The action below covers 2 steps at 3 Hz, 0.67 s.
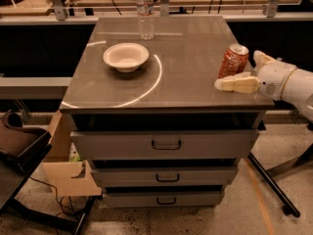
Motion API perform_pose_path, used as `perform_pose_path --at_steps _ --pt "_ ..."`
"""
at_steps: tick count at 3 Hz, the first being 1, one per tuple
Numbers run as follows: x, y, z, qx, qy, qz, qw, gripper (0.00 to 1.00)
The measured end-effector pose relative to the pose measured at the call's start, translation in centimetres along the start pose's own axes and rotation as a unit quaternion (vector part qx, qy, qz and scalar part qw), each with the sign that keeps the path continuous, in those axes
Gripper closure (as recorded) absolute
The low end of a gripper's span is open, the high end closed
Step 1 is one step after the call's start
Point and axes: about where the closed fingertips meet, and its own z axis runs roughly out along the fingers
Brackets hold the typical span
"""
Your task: Move coke can near water bottle
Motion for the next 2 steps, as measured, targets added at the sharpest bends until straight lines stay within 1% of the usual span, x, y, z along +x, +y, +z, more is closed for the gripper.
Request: perform_pose_path --at_steps 1,2 --pt "0.51 -0.10 0.47 0.009 -0.043 0.012 0.9990 0.25" --pt "0.31 -0.24 0.63 0.012 -0.066 0.013 0.9977 0.49"
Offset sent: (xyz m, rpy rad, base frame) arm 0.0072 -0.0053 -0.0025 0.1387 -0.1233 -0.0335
